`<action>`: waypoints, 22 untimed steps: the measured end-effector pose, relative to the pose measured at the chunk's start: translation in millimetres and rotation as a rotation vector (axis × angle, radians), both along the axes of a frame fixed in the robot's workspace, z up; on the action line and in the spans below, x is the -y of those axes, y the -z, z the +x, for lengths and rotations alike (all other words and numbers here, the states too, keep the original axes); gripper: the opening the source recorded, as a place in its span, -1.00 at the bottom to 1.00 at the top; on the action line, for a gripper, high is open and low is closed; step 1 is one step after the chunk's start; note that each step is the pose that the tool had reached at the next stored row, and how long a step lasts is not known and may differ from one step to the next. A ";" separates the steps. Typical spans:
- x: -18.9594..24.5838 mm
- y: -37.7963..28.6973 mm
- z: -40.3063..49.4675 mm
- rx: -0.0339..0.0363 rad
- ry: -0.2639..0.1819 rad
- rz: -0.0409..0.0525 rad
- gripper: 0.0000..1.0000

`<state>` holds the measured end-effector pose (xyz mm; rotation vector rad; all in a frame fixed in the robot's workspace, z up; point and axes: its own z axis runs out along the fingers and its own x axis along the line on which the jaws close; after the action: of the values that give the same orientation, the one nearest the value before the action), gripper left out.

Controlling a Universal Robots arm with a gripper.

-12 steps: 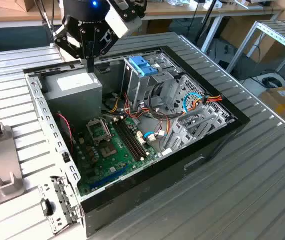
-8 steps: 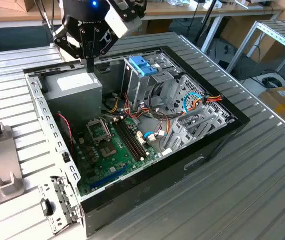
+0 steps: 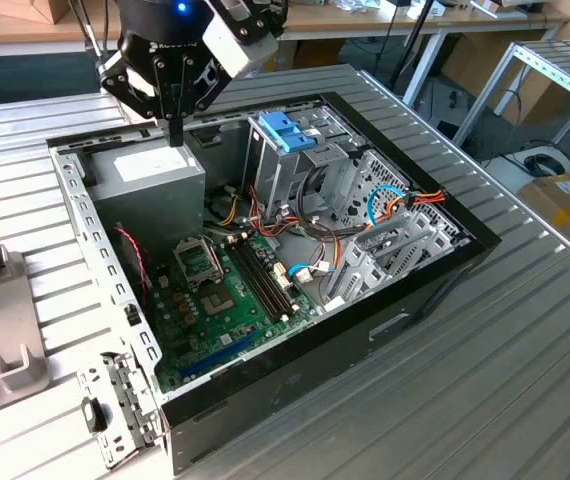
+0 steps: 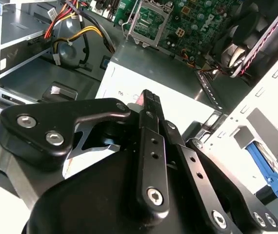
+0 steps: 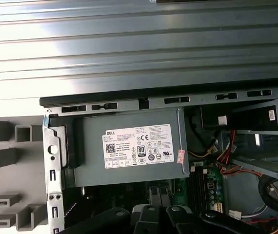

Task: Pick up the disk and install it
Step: 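Reach for the disk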

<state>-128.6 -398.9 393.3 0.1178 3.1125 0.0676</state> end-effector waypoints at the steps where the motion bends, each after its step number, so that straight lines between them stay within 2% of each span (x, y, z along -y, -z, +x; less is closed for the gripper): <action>1: 0.0 0.0 -0.5 0.0000 0.000 0.0000 -0.80; 22: 0.0 0.0 -11.0 0.0000 0.000 0.0000 -0.80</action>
<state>-139.7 -399.0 393.3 0.1178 3.1125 0.0676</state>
